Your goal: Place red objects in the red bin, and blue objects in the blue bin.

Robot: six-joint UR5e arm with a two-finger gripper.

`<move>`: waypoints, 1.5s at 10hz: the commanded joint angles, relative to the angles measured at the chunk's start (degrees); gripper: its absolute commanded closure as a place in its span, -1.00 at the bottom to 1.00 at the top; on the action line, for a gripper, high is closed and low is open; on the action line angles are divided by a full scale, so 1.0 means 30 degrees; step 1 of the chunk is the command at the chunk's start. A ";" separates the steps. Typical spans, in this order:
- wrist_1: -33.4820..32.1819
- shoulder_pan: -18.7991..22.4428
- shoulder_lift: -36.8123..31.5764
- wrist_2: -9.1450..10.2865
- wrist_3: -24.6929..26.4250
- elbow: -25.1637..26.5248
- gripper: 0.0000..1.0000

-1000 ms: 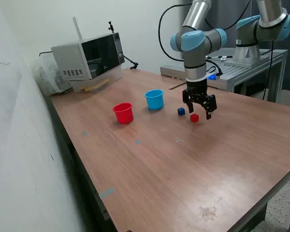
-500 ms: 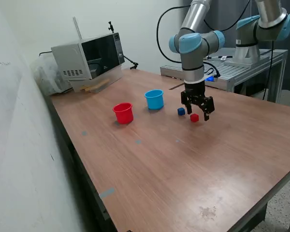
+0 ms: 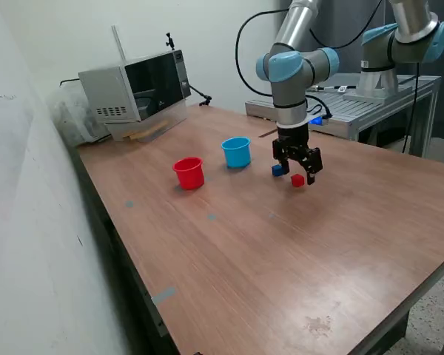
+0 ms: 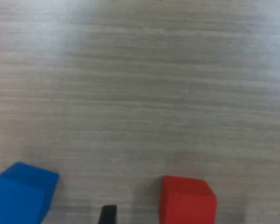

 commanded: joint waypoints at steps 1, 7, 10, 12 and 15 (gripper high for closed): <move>0.0000 -0.0090 0.0023 0.0000 -0.0075 0.0062 -1.00; 0.0000 -0.0120 0.0052 0.0029 -0.0075 0.0179 1.00; -0.0087 -0.0090 0.0023 0.0058 -0.0075 0.0209 1.00; -0.0176 -0.0061 0.0023 0.0058 -0.0075 0.0238 1.00; -0.0176 0.0289 -0.0993 0.0029 -0.0075 0.0675 1.00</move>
